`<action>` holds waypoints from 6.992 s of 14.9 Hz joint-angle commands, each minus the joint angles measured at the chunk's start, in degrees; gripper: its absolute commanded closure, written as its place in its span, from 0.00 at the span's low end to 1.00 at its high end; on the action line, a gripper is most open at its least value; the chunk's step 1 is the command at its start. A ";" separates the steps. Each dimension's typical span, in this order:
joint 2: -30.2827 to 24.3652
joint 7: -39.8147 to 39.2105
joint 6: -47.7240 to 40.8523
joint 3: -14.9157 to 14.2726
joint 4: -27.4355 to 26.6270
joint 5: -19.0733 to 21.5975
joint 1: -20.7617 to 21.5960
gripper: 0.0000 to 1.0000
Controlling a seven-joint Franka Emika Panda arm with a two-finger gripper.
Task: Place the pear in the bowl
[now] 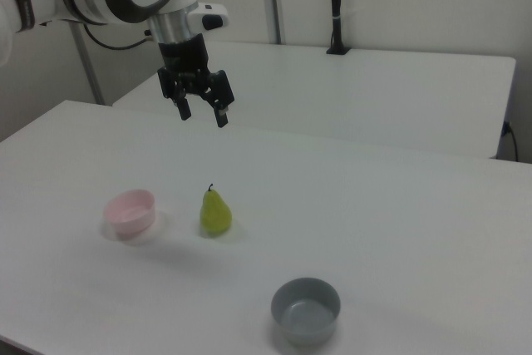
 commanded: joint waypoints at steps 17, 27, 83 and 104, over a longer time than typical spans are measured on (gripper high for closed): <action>9.60 -9.74 5.87 1.80 -2.67 1.57 2.25 0.00; 12.86 -15.19 21.17 1.89 -17.17 -5.91 3.39 0.00; 8.92 -5.00 14.32 8.48 -15.59 -2.58 15.96 0.00; -3.21 0.63 -2.56 11.74 -4.78 -0.65 -10.58 0.00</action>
